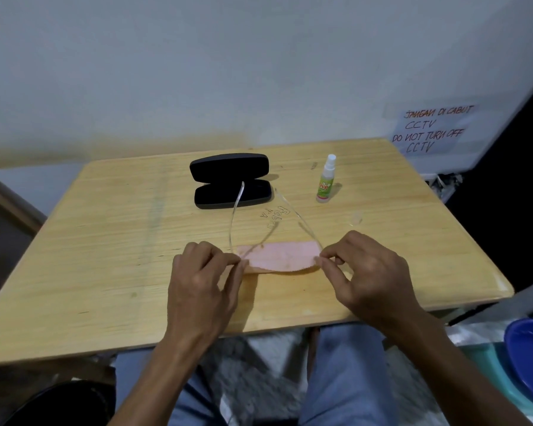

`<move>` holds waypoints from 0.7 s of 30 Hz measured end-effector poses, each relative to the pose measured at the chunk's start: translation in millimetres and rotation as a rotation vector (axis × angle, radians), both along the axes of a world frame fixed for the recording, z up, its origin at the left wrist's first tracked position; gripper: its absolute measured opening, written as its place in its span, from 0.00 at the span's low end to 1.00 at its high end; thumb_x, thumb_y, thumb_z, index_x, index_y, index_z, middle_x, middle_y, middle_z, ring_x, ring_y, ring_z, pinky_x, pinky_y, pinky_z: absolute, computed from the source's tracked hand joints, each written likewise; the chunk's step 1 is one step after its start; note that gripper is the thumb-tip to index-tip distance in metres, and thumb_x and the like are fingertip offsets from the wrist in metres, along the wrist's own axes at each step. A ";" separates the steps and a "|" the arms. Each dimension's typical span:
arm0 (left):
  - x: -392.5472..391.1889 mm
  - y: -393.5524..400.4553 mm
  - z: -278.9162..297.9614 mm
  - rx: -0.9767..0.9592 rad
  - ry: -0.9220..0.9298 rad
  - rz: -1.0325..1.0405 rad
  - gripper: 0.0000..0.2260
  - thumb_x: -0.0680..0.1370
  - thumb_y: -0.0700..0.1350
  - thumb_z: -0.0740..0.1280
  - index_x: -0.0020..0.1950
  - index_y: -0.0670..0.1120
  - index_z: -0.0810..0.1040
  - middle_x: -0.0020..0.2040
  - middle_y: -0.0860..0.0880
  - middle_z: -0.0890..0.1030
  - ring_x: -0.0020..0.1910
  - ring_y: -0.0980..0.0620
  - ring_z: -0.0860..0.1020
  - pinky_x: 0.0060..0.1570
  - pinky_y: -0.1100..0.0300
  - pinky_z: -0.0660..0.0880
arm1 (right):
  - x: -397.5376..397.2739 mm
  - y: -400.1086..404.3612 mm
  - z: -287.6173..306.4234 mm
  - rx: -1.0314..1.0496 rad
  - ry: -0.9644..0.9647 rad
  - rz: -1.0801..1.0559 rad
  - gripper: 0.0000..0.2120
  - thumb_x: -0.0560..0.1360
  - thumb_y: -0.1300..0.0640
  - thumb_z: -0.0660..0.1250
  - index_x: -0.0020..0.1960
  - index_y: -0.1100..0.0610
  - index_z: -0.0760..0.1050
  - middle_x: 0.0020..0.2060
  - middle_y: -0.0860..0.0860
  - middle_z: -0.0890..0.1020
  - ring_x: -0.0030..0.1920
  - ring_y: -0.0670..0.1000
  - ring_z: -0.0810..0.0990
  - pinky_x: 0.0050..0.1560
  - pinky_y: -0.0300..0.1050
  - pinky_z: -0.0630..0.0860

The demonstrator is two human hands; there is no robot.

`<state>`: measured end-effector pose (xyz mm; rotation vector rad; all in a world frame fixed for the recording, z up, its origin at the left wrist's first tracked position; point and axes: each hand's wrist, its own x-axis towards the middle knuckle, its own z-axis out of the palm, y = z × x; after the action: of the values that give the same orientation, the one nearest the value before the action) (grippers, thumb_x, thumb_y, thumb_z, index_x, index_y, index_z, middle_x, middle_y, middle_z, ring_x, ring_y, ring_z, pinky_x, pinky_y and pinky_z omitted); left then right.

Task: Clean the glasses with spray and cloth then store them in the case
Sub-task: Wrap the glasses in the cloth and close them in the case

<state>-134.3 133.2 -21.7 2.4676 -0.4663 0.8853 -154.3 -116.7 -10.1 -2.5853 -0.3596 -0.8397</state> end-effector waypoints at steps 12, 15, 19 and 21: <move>24.3 -21.9 -15.0 0.219 -0.283 0.227 0.10 0.72 0.36 0.71 0.31 0.44 0.78 0.30 0.46 0.76 0.30 0.42 0.74 0.37 0.50 0.66 | 28.4 10.9 -37.4 -0.116 -0.294 -0.047 0.10 0.71 0.67 0.72 0.34 0.58 0.78 0.29 0.52 0.76 0.28 0.55 0.75 0.22 0.49 0.67; 24.0 -23.5 -15.7 0.178 -0.315 0.227 0.10 0.72 0.35 0.72 0.31 0.44 0.79 0.30 0.46 0.76 0.29 0.43 0.74 0.36 0.50 0.65 | 28.7 15.5 -36.3 -0.120 -0.283 -0.057 0.10 0.69 0.68 0.74 0.33 0.57 0.78 0.28 0.51 0.76 0.27 0.54 0.74 0.22 0.48 0.66; 13.8 -15.2 -11.4 -0.005 -0.289 0.126 0.05 0.71 0.39 0.76 0.35 0.43 0.84 0.31 0.45 0.76 0.31 0.45 0.73 0.36 0.50 0.65 | 20.2 22.0 -22.5 0.097 -0.161 -0.103 0.09 0.68 0.61 0.78 0.35 0.55 0.79 0.30 0.48 0.76 0.27 0.48 0.72 0.21 0.45 0.68; 7.0 -6.2 -5.7 -0.150 -0.206 0.118 0.03 0.71 0.41 0.77 0.39 0.42 0.85 0.34 0.45 0.76 0.34 0.46 0.74 0.36 0.48 0.69 | 13.9 16.5 -15.6 0.255 -0.062 -0.135 0.07 0.70 0.56 0.78 0.41 0.53 0.80 0.32 0.45 0.74 0.29 0.43 0.68 0.27 0.40 0.70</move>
<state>-127.3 127.0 -27.3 2.2968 -0.3125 1.1856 -140.4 -100.2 -25.6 -2.3701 -0.0888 -0.9475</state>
